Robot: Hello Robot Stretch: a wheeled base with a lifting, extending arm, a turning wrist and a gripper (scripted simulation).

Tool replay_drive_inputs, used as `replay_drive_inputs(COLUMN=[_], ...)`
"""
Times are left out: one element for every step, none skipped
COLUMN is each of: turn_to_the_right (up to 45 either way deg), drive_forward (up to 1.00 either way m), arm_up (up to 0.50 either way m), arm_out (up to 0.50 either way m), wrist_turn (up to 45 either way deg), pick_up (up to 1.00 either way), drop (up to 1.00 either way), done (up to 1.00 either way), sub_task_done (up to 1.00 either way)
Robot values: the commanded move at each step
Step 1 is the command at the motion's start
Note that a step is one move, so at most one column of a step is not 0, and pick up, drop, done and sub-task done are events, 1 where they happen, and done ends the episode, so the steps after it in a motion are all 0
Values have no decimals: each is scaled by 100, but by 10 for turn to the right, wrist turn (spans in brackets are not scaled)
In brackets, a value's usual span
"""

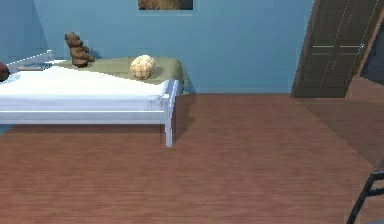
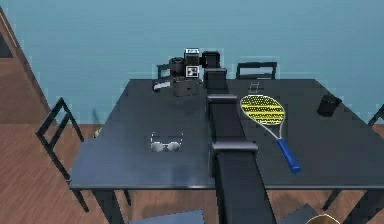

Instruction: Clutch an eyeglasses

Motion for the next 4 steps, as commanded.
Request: replay_drive_inputs(turn_to_the_right=[0, 0, 0, 0], drive_forward=[0, 0, 0, 0], arm_up=[-30, 0, 10, 0], arm_out=[0, 0, 0, 0], wrist_turn=[0, 0, 0, 0], pick_up=[0, 100, 0, 0], drop=[0, 0, 0, 0], done=[0, 0, 0, 100], sub_task_done=[0, 0, 0, 0])
